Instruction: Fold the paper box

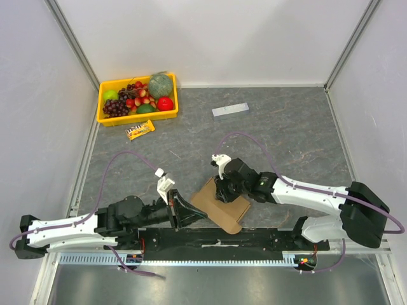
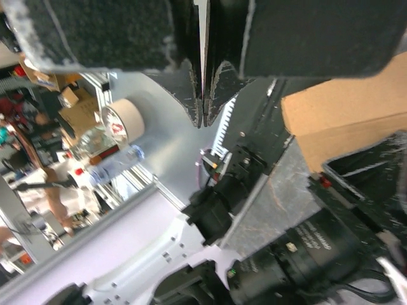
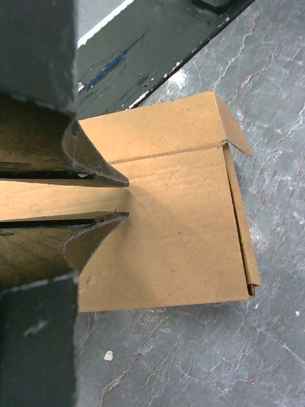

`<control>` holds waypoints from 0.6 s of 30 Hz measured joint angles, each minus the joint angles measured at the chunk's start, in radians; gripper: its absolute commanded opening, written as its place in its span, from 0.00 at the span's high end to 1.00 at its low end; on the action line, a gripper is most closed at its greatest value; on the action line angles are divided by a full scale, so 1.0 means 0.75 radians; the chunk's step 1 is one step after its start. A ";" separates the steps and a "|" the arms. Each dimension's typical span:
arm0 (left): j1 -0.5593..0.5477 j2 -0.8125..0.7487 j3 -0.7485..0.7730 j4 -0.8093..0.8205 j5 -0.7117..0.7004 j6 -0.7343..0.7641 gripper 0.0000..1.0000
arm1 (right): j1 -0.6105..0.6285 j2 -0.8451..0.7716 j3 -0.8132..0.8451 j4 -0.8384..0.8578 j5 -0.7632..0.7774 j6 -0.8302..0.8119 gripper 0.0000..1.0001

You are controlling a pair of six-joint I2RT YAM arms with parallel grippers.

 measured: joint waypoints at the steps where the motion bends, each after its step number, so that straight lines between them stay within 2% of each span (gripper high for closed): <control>1: -0.001 0.000 0.004 -0.013 -0.027 0.001 0.92 | 0.001 0.006 0.000 -0.001 0.005 -0.003 0.72; 7: -0.001 0.061 0.052 -0.142 -0.260 0.001 0.88 | 0.007 -0.007 0.000 -0.034 0.077 -0.011 0.72; 10: 0.002 0.168 0.109 -0.206 -0.371 0.005 0.83 | 0.007 -0.069 0.004 -0.096 0.164 -0.005 0.71; 13: 0.024 0.302 0.182 -0.264 -0.438 0.020 0.83 | 0.008 -0.178 0.022 -0.172 0.280 0.031 0.72; 15: 0.091 0.403 0.237 -0.283 -0.436 0.040 0.87 | 0.007 -0.285 0.040 -0.232 0.376 0.076 0.73; 18: 0.300 0.526 0.270 -0.276 -0.337 0.062 0.92 | 0.006 -0.437 0.064 -0.331 0.482 0.155 0.73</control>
